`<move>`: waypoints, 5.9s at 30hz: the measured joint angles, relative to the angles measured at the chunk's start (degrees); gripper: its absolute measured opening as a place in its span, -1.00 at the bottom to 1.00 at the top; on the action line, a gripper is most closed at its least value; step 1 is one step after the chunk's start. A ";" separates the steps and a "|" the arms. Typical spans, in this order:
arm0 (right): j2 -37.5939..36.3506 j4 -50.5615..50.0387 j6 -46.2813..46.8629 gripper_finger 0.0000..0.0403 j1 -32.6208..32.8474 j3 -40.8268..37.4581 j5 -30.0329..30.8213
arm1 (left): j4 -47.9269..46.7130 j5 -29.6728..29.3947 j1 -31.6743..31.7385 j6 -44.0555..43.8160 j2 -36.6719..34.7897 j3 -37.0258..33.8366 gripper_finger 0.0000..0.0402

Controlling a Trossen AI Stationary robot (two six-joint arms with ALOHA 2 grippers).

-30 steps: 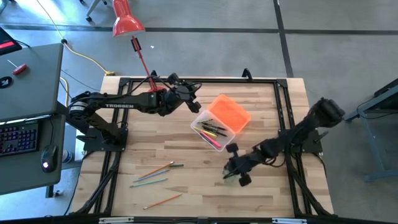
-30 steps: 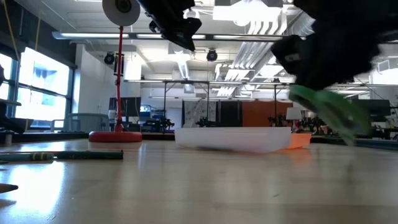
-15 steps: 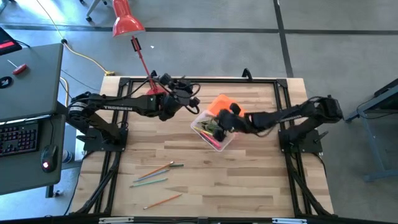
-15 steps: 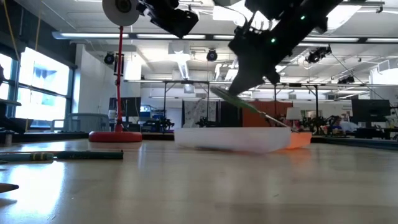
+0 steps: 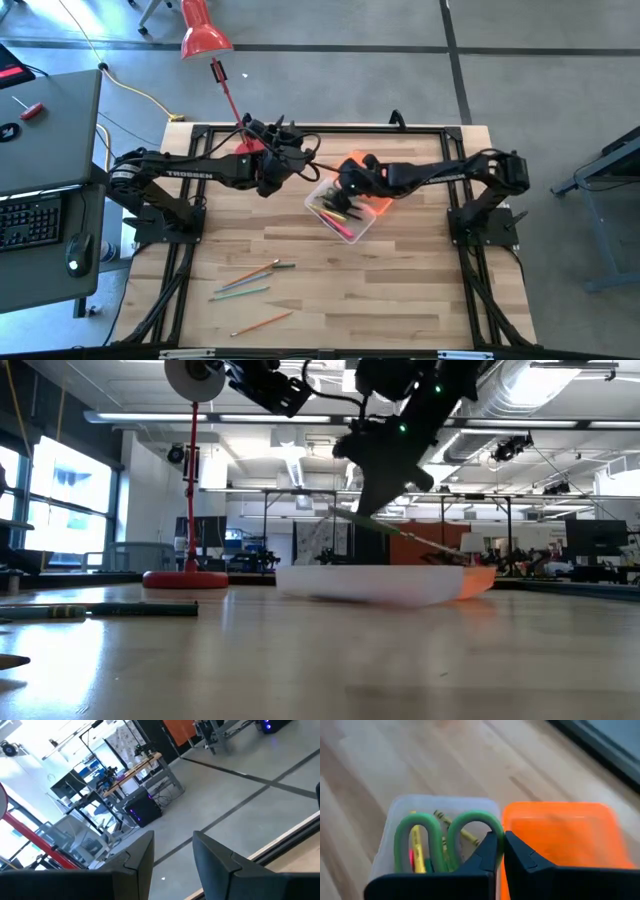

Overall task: Pick & place school supplies into a supply box
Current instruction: Put the scissors into the supply box, then put the green crayon into the supply box

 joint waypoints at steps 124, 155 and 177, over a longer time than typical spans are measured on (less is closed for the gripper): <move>34.40 43.89 -26.08 -0.57 21.82 11.72 -11.89 | -56.43 34.43 -21.75 -52.11 -19.89 -0.09 -0.18; 38.76 46.50 -27.09 -0.96 21.84 11.83 -9.60 | -56.50 33.57 -21.75 -51.87 -19.85 -0.02 -0.18; 8.51 -14.07 -13.81 -0.98 20.10 11.52 11.08 | -56.94 33.74 -21.75 -51.84 -19.85 -0.07 -0.18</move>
